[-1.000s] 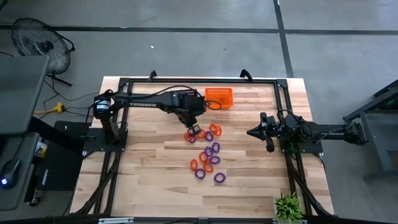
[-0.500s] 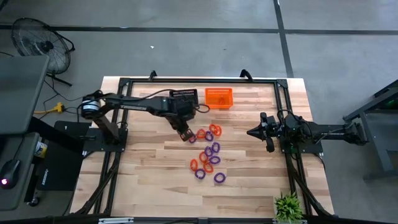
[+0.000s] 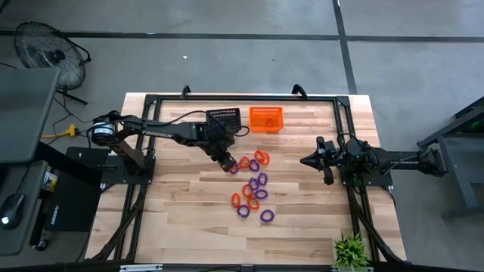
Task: Sort spring keychains
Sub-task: Put the orange spring keychain into the orange bin
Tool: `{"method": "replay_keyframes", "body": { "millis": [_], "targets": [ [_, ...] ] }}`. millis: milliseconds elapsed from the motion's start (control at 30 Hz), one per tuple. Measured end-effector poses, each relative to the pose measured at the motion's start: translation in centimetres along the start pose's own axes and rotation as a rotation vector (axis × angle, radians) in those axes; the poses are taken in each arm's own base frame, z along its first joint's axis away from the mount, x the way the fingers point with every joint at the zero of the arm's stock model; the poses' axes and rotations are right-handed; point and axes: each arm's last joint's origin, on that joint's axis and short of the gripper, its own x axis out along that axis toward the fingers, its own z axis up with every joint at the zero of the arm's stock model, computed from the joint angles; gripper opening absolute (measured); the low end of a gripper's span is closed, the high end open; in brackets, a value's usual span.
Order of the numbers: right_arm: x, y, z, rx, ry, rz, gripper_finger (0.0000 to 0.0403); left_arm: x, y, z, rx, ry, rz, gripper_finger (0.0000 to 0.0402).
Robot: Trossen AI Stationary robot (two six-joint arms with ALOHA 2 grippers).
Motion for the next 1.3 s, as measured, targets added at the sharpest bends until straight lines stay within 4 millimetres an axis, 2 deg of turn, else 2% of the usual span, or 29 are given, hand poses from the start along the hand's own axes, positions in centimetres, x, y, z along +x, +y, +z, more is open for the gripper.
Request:
{"method": "replay_keyframes", "body": {
  "millis": [233,500,567,633,967,1300],
  "targets": [
    [0.0,0.0,0.0,0.0,-0.001,0.001,0.0011,0.0,-0.1,0.3,-0.048,-0.055,0.019,0.0008],
    [0.0,0.0,0.0,0.0,-0.001,0.0,0.0011,0.9,0.1,0.3,-0.115,-0.013,-0.006,0.0101],
    [0.0,0.0,0.0,0.0,-0.002,0.001,0.0011,0.8,-0.2,0.5,-0.12,-0.026,-0.039,0.0119],
    [0.0,0.0,0.0,0.0,0.0,0.0,0.0011,1.6,0.0,0.5,-0.138,-0.004,-0.047,0.0129],
    [0.0,0.0,0.0,0.0,-0.001,0.001,0.0011,4.2,-0.2,0.2,-0.176,0.058,0.003,0.0133],
    [0.0,0.0,0.0,0.0,-0.001,0.0,0.0011,3.9,-0.1,0.7,-0.183,-0.009,0.097,0.0133]
  ]
}}
